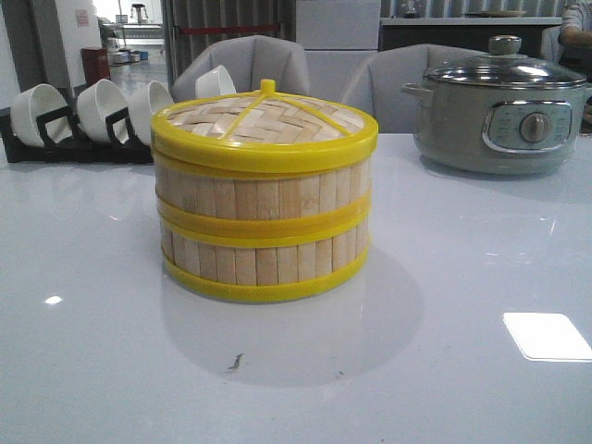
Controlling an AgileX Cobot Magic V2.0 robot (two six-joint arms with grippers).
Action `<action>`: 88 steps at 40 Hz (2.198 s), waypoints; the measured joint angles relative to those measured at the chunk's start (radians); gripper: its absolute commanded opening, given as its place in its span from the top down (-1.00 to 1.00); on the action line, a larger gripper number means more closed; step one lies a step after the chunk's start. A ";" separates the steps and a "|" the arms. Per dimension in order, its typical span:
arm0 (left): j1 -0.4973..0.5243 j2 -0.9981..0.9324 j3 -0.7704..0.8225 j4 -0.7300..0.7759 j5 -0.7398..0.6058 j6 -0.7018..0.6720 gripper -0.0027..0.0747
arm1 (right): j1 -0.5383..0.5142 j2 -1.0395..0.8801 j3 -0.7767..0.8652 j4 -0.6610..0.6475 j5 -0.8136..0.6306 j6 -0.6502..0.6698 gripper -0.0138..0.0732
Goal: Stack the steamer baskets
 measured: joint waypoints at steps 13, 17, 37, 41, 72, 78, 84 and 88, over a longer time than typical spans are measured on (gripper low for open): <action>0.000 -0.140 0.014 0.073 -0.130 0.000 0.70 | 0.000 0.000 0.000 0.000 0.000 0.000 0.56; 0.000 -0.234 0.056 0.081 -0.241 0.000 0.70 | 0.000 0.000 0.000 0.000 0.000 0.000 0.56; 0.017 -0.658 0.392 0.089 -0.382 0.000 0.70 | 0.000 0.000 0.000 0.000 0.000 0.000 0.56; 0.023 -0.659 0.392 0.095 -0.401 0.013 0.70 | 0.000 0.000 0.000 0.000 0.000 0.000 0.56; 0.025 -0.659 0.392 0.176 -0.401 0.026 0.70 | 0.000 0.000 0.000 0.000 0.000 0.000 0.56; 0.025 -0.659 0.392 0.176 -0.401 0.026 0.70 | 0.000 0.000 0.000 0.000 0.000 0.000 0.56; 0.025 -0.659 0.392 0.176 -0.401 0.026 0.70 | 0.000 0.000 0.000 0.000 0.000 0.000 0.56; 0.025 -0.659 0.392 0.176 -0.401 0.026 0.70 | 0.000 0.000 0.000 0.000 0.000 0.000 0.56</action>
